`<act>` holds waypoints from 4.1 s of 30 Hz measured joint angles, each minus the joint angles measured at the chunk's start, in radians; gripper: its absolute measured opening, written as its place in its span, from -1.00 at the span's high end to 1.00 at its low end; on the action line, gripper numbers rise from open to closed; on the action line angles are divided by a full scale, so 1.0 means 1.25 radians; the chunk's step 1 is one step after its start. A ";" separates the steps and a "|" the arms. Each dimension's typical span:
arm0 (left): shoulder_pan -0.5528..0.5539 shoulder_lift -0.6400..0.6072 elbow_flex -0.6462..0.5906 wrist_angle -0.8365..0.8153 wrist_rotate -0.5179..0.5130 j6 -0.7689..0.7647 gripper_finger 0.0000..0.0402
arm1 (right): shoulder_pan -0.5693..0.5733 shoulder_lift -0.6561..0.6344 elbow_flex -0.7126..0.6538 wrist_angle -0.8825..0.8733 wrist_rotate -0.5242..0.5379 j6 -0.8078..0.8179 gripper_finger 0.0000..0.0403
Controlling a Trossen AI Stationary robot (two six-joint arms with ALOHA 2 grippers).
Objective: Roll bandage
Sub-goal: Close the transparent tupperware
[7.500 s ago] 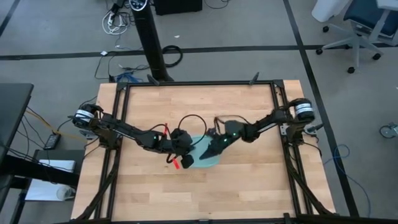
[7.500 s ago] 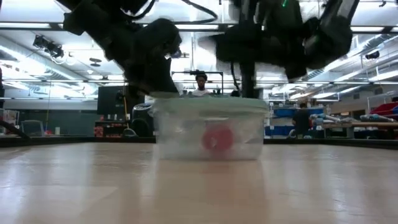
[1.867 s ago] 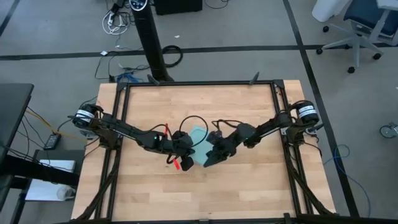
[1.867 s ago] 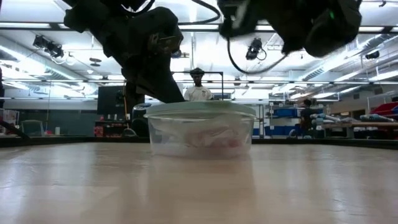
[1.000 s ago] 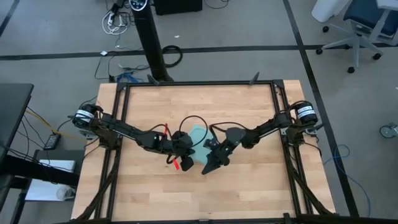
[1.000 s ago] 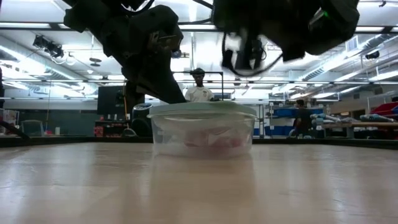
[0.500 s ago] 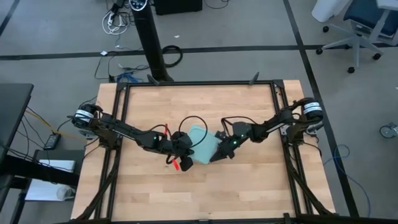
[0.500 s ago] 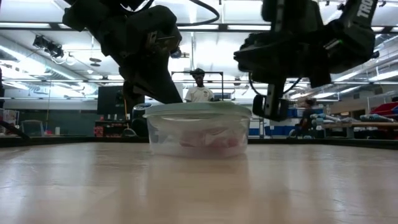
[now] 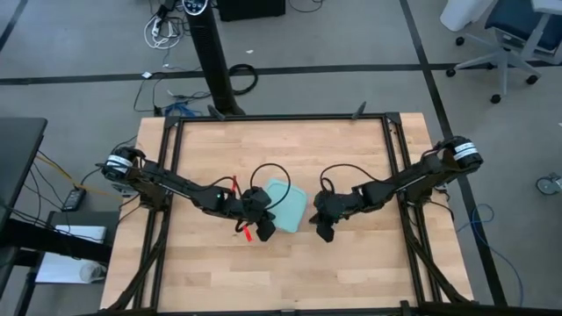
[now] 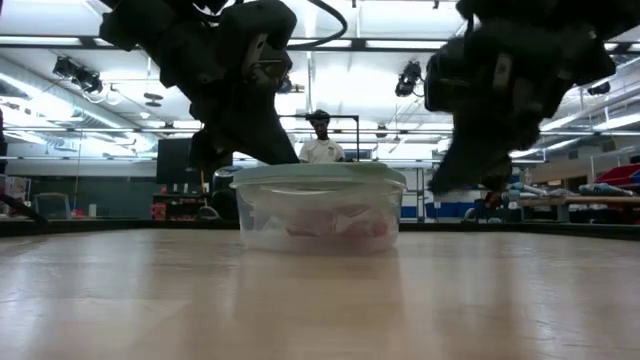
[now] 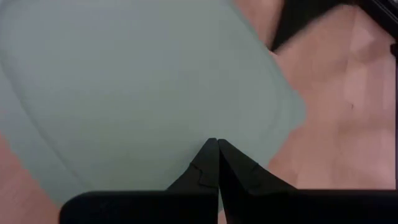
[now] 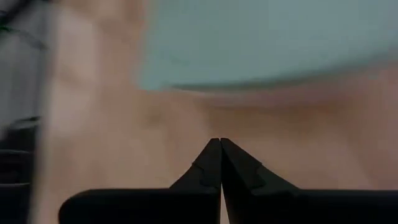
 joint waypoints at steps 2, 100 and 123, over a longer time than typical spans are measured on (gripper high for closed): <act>0.000 0.000 0.000 0.001 0.001 -0.001 0.97 | -0.006 -0.015 0.003 -0.075 0.049 0.010 1.00; -0.043 -0.044 0.002 -0.183 -0.137 0.041 0.97 | 0.084 0.303 0.499 -0.430 0.115 -0.130 1.00; -0.057 -0.043 0.001 -0.160 -0.114 0.044 0.97 | 0.051 0.251 0.500 -0.570 0.173 -0.072 0.98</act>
